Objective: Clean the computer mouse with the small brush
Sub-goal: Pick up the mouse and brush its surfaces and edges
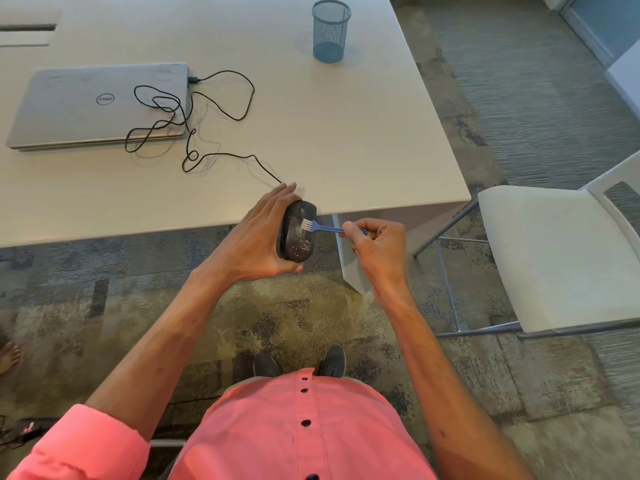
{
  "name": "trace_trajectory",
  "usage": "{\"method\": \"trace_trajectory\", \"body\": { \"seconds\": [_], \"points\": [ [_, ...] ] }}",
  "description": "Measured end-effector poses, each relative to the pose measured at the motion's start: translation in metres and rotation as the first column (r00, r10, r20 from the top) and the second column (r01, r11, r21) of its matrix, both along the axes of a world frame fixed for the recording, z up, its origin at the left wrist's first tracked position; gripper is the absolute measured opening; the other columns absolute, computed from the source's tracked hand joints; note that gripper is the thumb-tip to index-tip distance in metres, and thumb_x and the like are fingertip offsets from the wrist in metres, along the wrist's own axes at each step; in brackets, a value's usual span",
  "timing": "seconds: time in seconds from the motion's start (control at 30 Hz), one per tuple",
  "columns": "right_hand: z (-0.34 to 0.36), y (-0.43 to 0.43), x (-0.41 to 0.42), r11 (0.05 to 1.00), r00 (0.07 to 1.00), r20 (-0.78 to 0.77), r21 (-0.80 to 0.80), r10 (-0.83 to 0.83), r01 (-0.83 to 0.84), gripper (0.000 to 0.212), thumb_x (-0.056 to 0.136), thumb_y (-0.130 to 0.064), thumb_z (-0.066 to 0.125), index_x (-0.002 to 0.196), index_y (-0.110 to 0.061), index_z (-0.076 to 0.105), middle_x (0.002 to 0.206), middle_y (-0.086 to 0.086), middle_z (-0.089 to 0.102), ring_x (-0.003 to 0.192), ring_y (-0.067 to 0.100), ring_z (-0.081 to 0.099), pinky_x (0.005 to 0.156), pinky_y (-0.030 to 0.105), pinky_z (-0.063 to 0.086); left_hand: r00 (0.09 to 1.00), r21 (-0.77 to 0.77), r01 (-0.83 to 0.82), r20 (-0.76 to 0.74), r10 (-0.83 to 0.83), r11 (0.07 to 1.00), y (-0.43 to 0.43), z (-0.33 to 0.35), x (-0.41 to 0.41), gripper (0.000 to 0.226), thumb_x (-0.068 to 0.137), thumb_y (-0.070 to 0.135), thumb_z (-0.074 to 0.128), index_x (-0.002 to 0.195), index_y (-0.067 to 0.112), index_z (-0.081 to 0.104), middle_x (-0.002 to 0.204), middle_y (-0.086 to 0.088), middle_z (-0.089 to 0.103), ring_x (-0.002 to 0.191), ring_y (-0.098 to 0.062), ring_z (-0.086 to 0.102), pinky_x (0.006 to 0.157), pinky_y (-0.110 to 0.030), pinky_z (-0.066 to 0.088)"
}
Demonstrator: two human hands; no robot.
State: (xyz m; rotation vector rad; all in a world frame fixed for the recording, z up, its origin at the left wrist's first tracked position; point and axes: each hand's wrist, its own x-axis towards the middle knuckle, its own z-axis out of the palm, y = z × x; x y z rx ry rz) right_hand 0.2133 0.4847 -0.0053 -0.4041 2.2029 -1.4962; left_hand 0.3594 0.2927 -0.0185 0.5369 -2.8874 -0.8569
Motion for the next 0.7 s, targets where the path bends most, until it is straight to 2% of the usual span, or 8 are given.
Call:
{"method": "trace_trajectory", "body": {
  "seconds": [0.13, 0.27, 0.33, 0.47, 0.53, 0.63, 0.7],
  "points": [
    [-0.001, 0.007, -0.005, 0.996, 0.998, -0.049, 0.077, -0.031, 0.035, 0.024, 0.102, -0.023, 0.078, 0.078, -0.02, 0.082, 0.043, -0.019, 0.049, 0.051, 0.009, 0.042, 0.057, 0.027, 0.043, 1.0, 0.003, -0.006, 0.003, 0.006, 1.0, 0.002, -0.002, 0.003, 0.138, 0.071, 0.058, 0.103, 0.177, 0.025, 0.022, 0.191, 0.006, 0.014, 0.178, -0.012, 0.006, 0.145, -0.047, 0.018],
    [0.003, 0.01, -0.004, 0.999, 0.998, -0.053, 0.012, -0.044, 0.045, 0.022, 0.103, -0.026, 0.077, 0.084, -0.016, 0.083, 0.045, -0.018, 0.045, 0.048, 0.004, 0.035, 0.056, 0.027, 0.038, 1.0, 0.001, -0.013, -0.003, 0.013, 1.0, 0.003, -0.003, 0.004, 0.137, 0.072, 0.058, 0.102, 0.177, 0.025, 0.022, 0.191, 0.007, 0.013, 0.178, -0.012, 0.006, 0.144, -0.044, 0.019],
    [0.005, 0.008, 0.001, 1.0, 0.998, -0.055, -0.016, -0.015, 0.014, 0.022, 0.102, -0.027, 0.078, 0.085, -0.016, 0.083, 0.05, -0.014, 0.05, 0.049, 0.009, 0.039, 0.054, 0.031, 0.039, 1.0, -0.003, -0.019, -0.008, 0.019, 1.0, 0.004, -0.003, 0.002, 0.137, 0.072, 0.059, 0.102, 0.177, 0.025, 0.021, 0.191, 0.006, 0.014, 0.178, -0.012, 0.006, 0.143, -0.042, 0.02],
    [0.003, 0.003, 0.01, 0.997, 0.995, -0.094, 0.062, 0.04, -0.034, 0.022, 0.103, -0.032, 0.076, 0.086, -0.019, 0.082, 0.056, -0.002, 0.067, 0.051, 0.014, 0.056, 0.059, 0.041, 0.056, 1.0, -0.001, -0.026, -0.018, 0.026, 1.0, 0.004, -0.002, -0.002, 0.139, 0.071, 0.059, 0.102, 0.178, 0.024, 0.021, 0.191, 0.004, 0.014, 0.178, -0.014, 0.007, 0.143, -0.041, 0.016],
    [0.0, 0.004, 0.008, 0.995, 0.992, -0.119, 0.099, 0.028, -0.016, 0.023, 0.104, -0.032, 0.075, 0.084, -0.021, 0.081, 0.058, 0.001, 0.071, 0.05, 0.011, 0.055, 0.059, 0.037, 0.056, 0.999, 0.003, -0.024, -0.02, 0.024, 1.0, 0.003, -0.002, -0.003, 0.139, 0.07, 0.059, 0.103, 0.177, 0.024, 0.021, 0.191, 0.004, 0.015, 0.178, -0.014, 0.008, 0.143, -0.04, 0.016],
    [-0.004, 0.01, 0.002, 0.988, 0.987, -0.158, 0.154, -0.004, 0.028, 0.024, 0.104, -0.032, 0.074, 0.082, -0.026, 0.08, 0.056, -0.003, 0.072, 0.043, 0.001, 0.051, 0.057, 0.03, 0.055, 1.0, 0.003, -0.018, -0.017, 0.018, 1.0, 0.003, -0.001, -0.002, 0.139, 0.07, 0.061, 0.103, 0.177, 0.024, 0.021, 0.191, 0.004, 0.015, 0.178, -0.014, 0.008, 0.141, -0.039, 0.016],
    [-0.003, 0.015, -0.002, 0.986, 0.989, -0.147, 0.158, -0.022, 0.045, 0.023, 0.105, -0.031, 0.074, 0.084, -0.025, 0.08, 0.058, -0.004, 0.074, 0.04, 0.005, 0.055, 0.055, 0.033, 0.059, 1.0, 0.009, -0.02, -0.023, 0.02, 1.0, 0.003, -0.001, -0.001, 0.139, 0.07, 0.06, 0.103, 0.177, 0.023, 0.022, 0.19, 0.004, 0.016, 0.178, -0.013, 0.008, 0.141, -0.036, 0.014]
  ]
}}
